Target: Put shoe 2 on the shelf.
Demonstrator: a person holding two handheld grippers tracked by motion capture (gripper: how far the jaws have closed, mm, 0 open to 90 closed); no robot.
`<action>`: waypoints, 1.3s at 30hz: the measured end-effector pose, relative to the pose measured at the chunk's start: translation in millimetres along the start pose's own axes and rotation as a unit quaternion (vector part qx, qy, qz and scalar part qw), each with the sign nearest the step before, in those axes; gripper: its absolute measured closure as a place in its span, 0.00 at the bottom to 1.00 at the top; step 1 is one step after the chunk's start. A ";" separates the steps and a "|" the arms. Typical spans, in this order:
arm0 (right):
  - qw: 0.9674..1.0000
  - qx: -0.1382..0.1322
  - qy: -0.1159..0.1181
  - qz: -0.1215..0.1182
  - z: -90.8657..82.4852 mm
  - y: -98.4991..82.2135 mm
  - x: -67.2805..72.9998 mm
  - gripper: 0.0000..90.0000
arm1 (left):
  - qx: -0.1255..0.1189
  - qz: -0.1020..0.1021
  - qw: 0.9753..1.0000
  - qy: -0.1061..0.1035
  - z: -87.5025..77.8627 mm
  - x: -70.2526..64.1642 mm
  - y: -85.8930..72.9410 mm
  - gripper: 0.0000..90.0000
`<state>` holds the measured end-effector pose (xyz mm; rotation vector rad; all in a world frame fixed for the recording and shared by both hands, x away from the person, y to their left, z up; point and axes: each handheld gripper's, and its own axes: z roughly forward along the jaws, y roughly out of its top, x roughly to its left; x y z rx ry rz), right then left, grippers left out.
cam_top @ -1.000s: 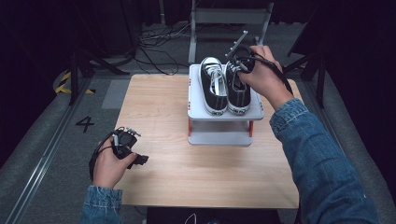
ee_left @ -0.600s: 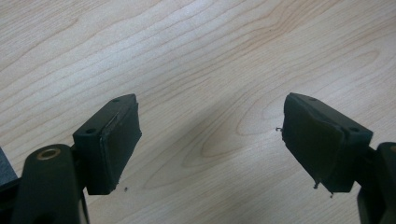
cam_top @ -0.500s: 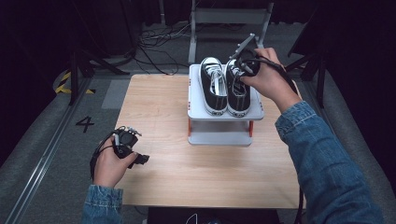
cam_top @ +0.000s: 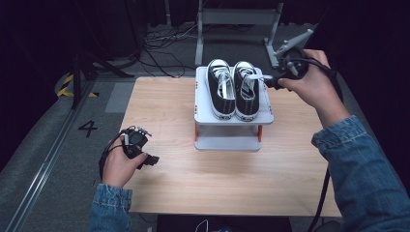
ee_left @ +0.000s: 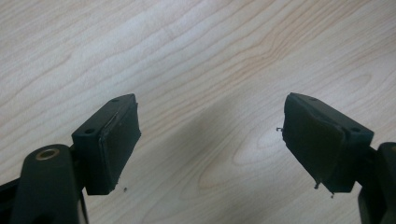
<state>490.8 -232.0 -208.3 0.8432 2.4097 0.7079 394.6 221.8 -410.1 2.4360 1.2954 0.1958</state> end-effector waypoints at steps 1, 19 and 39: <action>1.000 -0.003 -0.002 0.009 -4.7 -8.9 -2.9 0.37 | -0.003 0.009 1.000 0.003 0.8 -0.7 0.7 0.21; 0.992 -0.068 0.039 0.095 -11.7 -168.9 -17.4 0.23 | -0.023 0.043 0.998 0.028 12.0 -7.4 2.0 0.19; 0.988 0.039 0.053 0.142 82.3 -285.5 23.5 0.21 | -0.011 0.045 0.998 0.033 18.6 -7.8 -4.4 0.20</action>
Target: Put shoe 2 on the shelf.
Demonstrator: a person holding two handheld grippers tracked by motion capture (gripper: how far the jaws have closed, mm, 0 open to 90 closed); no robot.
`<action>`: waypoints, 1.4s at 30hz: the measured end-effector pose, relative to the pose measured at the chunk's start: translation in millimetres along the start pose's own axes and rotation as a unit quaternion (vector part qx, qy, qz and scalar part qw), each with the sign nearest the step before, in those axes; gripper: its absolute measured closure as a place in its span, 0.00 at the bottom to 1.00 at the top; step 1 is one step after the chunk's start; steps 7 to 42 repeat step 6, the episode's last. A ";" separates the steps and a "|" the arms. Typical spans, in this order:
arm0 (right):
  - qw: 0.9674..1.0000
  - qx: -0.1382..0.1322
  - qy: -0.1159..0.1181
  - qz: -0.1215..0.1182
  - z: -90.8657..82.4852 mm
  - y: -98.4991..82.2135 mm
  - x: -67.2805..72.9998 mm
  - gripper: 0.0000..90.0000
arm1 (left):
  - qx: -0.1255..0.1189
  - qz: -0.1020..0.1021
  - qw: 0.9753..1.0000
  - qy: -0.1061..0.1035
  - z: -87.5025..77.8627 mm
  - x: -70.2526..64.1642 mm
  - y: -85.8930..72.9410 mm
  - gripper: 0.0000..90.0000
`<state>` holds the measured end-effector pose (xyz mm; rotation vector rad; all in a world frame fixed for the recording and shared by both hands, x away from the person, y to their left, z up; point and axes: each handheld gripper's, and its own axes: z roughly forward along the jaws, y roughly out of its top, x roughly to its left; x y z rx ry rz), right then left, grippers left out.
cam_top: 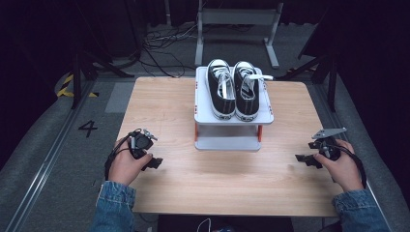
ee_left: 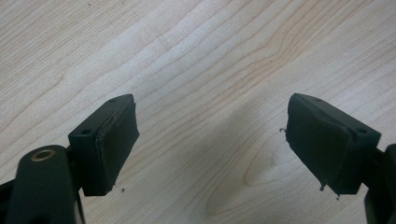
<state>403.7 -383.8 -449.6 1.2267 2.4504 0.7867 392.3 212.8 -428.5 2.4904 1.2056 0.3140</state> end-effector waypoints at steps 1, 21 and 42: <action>1.000 0.001 0.001 0.003 2.3 -1.8 0.0 0.21 | 0.001 0.001 1.000 -0.001 0.5 0.0 -0.2 0.20; 1.000 -0.002 -0.012 0.004 8.5 -5.9 2.7 0.21 | 0.001 -0.001 1.000 -0.001 0.6 0.2 -0.1 0.20; 1.000 -0.002 -0.012 0.004 8.5 -5.9 2.7 0.21 | 0.001 -0.001 1.000 -0.001 0.6 0.2 -0.1 0.20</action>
